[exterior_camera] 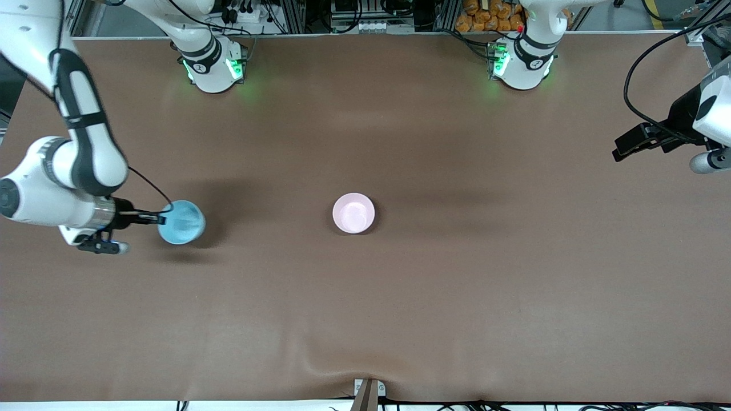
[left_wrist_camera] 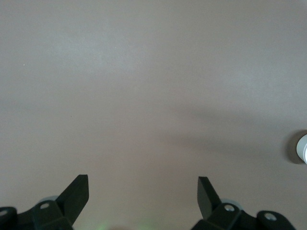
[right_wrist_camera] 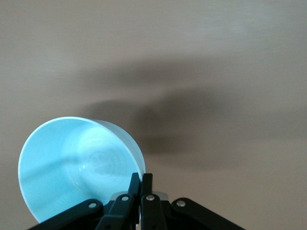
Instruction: Stack pink and blue bowls on white bowl
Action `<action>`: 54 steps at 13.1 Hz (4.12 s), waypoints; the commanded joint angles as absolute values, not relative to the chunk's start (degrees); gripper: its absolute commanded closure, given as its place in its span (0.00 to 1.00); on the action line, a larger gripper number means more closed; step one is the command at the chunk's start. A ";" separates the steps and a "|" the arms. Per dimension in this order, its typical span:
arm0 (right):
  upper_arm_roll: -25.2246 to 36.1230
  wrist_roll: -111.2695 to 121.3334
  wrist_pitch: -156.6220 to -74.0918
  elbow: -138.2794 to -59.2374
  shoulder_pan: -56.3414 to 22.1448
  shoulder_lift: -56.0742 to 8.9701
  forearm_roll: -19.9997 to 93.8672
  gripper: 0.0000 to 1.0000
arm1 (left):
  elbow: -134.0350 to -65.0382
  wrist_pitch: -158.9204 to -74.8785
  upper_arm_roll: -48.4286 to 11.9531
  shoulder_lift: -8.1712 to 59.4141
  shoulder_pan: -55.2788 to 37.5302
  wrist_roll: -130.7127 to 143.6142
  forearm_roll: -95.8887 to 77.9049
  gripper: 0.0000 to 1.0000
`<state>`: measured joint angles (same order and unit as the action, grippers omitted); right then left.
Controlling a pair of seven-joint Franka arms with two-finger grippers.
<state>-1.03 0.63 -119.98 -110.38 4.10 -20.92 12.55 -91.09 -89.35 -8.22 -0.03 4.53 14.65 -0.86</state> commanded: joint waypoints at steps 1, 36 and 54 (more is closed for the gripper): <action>-2.80 -15.14 -118.65 -107.25 -4.19 -19.86 13.45 1.00 | -92.37 -89.03 -8.26 -1.49 4.66 13.89 -1.67 0.00; -3.69 -53.09 -134.67 -100.91 -33.05 -32.26 12.57 0.00 | -92.11 -89.47 -8.00 -1.41 5.19 13.54 -1.67 0.00; -5.80 -25.23 -82.45 -69.43 -1.34 -19.07 1.93 0.00 | -91.50 -89.74 -7.82 -1.58 5.19 13.45 -1.76 0.00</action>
